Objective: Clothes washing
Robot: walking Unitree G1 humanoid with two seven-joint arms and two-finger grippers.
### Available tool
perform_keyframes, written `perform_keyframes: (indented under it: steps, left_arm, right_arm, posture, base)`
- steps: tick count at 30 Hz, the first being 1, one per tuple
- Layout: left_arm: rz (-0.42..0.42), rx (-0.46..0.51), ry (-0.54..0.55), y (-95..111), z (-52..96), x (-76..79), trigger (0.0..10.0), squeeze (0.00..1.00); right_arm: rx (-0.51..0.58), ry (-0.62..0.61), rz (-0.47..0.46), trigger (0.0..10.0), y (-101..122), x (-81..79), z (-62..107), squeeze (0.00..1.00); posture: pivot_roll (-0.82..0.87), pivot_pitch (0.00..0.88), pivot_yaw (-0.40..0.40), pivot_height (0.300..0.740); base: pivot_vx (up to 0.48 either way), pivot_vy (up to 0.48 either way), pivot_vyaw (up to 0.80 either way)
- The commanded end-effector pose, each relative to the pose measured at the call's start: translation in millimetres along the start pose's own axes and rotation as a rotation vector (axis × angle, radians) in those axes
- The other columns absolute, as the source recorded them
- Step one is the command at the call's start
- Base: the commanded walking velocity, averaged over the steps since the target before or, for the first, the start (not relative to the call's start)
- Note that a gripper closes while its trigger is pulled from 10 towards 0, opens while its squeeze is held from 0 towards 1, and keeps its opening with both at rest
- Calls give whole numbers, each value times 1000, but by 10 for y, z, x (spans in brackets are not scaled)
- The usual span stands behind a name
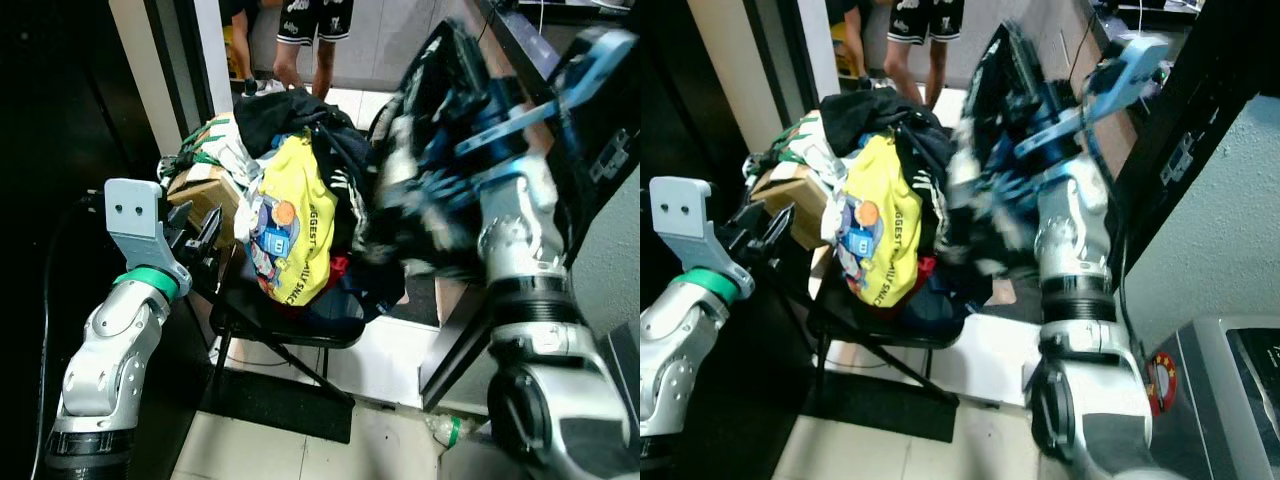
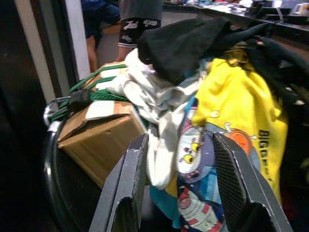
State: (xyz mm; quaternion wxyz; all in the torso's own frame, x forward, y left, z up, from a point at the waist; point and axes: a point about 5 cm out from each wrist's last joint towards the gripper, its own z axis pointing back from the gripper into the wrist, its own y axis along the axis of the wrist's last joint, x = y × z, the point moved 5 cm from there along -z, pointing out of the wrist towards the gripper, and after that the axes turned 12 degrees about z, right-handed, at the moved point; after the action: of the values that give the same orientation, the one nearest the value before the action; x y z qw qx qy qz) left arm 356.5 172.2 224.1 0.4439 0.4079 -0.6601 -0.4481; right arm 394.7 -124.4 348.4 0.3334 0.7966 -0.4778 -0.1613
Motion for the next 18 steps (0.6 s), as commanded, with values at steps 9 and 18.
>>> perform_keyframes:
  steps: [9,18]
  left_arm:
    - [32,14,-18,9,-19,45,10000,0]
    - [23,15,-34,7,6,84,10000,0]
  right_arm:
    - [24,-120,4,10000,118,17,79,0]
    - [13,-167,-21,10000,123,62,141,0]
  posture:
    - [69,3,47,740]
    - [69,3,47,740]
  base:
    - [0,0,0]
    - [0,0,-729]
